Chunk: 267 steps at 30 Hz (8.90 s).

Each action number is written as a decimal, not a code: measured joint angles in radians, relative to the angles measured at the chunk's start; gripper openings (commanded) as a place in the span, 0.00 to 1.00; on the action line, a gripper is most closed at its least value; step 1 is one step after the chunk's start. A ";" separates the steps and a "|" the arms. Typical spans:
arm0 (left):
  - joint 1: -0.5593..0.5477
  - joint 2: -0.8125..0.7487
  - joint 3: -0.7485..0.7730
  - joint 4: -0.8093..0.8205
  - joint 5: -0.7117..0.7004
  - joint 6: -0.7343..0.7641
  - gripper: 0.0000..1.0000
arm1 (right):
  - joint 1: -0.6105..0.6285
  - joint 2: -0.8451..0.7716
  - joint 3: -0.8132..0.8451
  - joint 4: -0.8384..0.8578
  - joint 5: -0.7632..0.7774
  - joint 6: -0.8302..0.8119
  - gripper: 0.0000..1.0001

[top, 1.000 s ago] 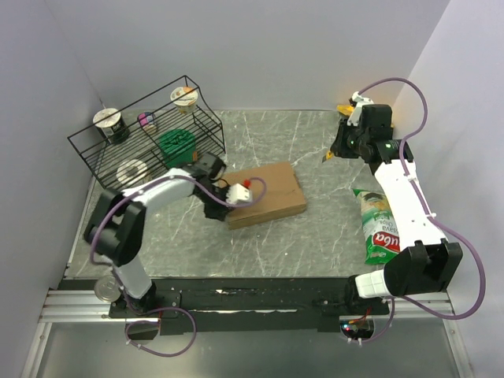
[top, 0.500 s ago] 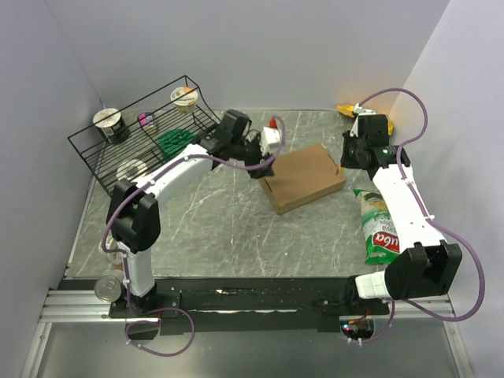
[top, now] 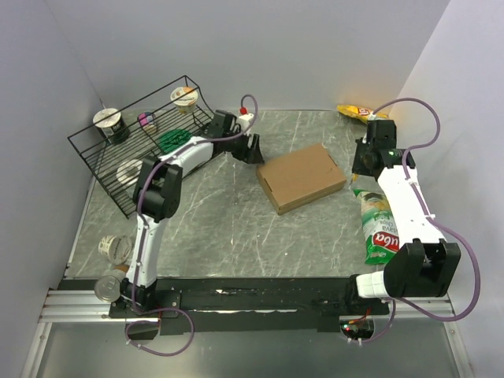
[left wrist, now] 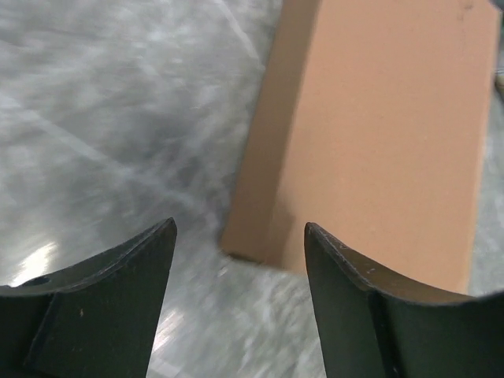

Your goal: Unpack the express box

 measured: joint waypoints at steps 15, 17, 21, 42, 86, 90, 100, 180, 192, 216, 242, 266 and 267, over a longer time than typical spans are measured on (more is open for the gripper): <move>-0.008 -0.011 -0.123 0.013 0.227 -0.090 0.24 | -0.043 0.084 0.021 0.016 -0.023 -0.001 0.00; -0.002 -0.048 -0.159 -0.038 0.227 -0.056 0.11 | -0.043 0.116 0.046 0.021 -0.031 -0.001 0.00; 0.003 -0.161 -0.285 -0.110 0.221 -0.004 0.01 | -0.043 0.182 0.111 0.030 -0.042 -0.001 0.00; -0.039 -0.214 -0.125 -0.220 0.056 0.055 0.68 | -0.043 0.190 0.157 0.063 -0.074 0.000 0.00; 0.221 -0.752 -0.793 -0.263 -0.023 -0.062 0.55 | 0.101 0.280 0.219 0.070 -0.285 -0.023 0.00; 0.272 -0.831 -0.798 -0.371 0.027 0.338 0.39 | 0.101 0.226 0.220 0.059 -0.345 -0.083 0.00; 0.126 -0.880 -1.008 -0.473 0.039 0.886 0.29 | 0.101 0.034 0.258 0.010 -0.478 -0.190 0.00; 0.117 -0.435 -0.700 -0.097 0.131 0.022 0.51 | 0.442 0.202 0.031 0.512 -0.551 -0.212 0.00; 0.138 -0.427 -0.716 -0.071 0.168 0.015 0.50 | 0.519 0.358 0.143 0.505 -0.558 -0.244 0.00; 0.144 -0.414 -0.709 -0.078 0.187 0.014 0.49 | 0.598 0.421 0.121 0.473 -0.433 -0.315 0.00; 0.144 -0.412 -0.707 -0.079 0.188 0.012 0.49 | 0.599 0.421 0.122 0.505 -0.460 -0.285 0.00; 0.146 -0.405 -0.703 -0.084 0.194 0.008 0.49 | 0.611 0.423 0.128 0.515 -0.446 -0.296 0.00; 0.147 -0.404 -0.702 -0.084 0.194 0.008 0.49 | 0.611 0.423 0.127 0.516 -0.442 -0.296 0.00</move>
